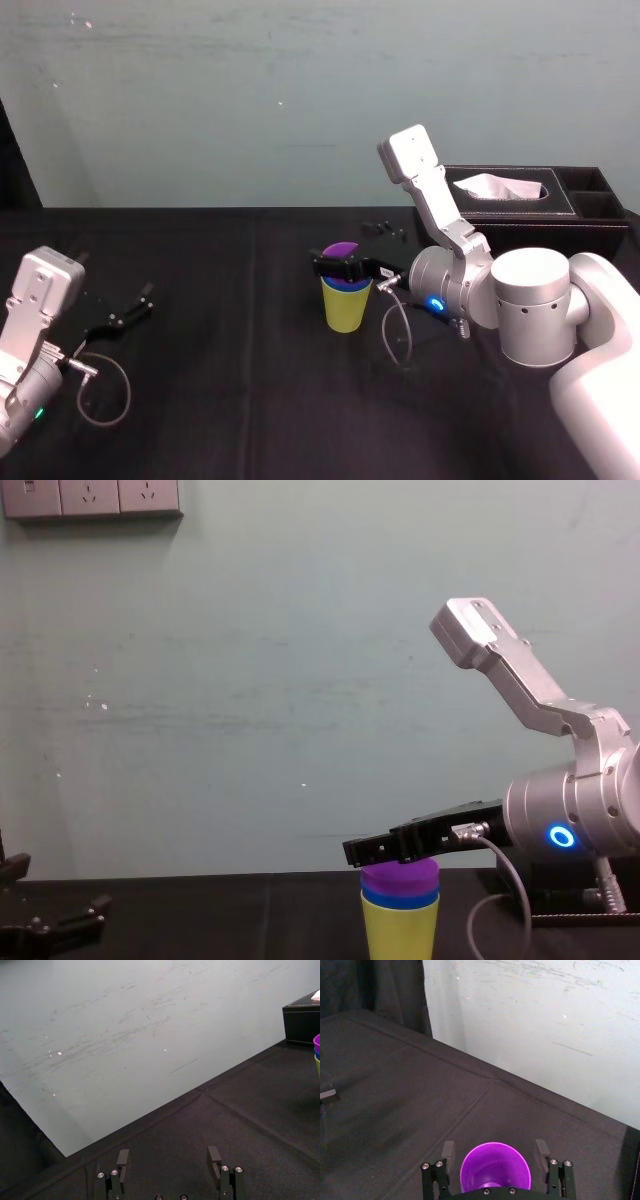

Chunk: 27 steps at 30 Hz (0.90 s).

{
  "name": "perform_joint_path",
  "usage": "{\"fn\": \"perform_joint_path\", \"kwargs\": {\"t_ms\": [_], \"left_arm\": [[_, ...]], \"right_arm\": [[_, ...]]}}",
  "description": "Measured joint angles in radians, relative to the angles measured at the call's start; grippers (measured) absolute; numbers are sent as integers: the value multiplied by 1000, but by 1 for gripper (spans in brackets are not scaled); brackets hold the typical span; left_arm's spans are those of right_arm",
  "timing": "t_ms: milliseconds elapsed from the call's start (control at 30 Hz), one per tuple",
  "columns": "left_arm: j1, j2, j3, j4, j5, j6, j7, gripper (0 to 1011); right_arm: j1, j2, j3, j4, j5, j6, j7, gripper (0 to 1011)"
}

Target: Stack the three plastic cups sequentially using one hand.

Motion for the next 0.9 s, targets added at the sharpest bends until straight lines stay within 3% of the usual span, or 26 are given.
{"fn": "perform_joint_path", "kwargs": {"t_ms": [233,433,667,900], "left_arm": [[0,0,0,0,0,0,0,1000],[0,0,0,0,0,0,0,1000],[0,0,0,0,0,0,0,1000],[0,0,0,0,0,0,0,1000]], "right_arm": [[-16,7,4,-20,-6,-17,-9,1003],[-69,22,26,-78,-23,-97,-41,1002],[-173,35,75,-161,-41,-242,-97,1003],[-263,32,106,-191,-86,-356,-158,1003]]}}
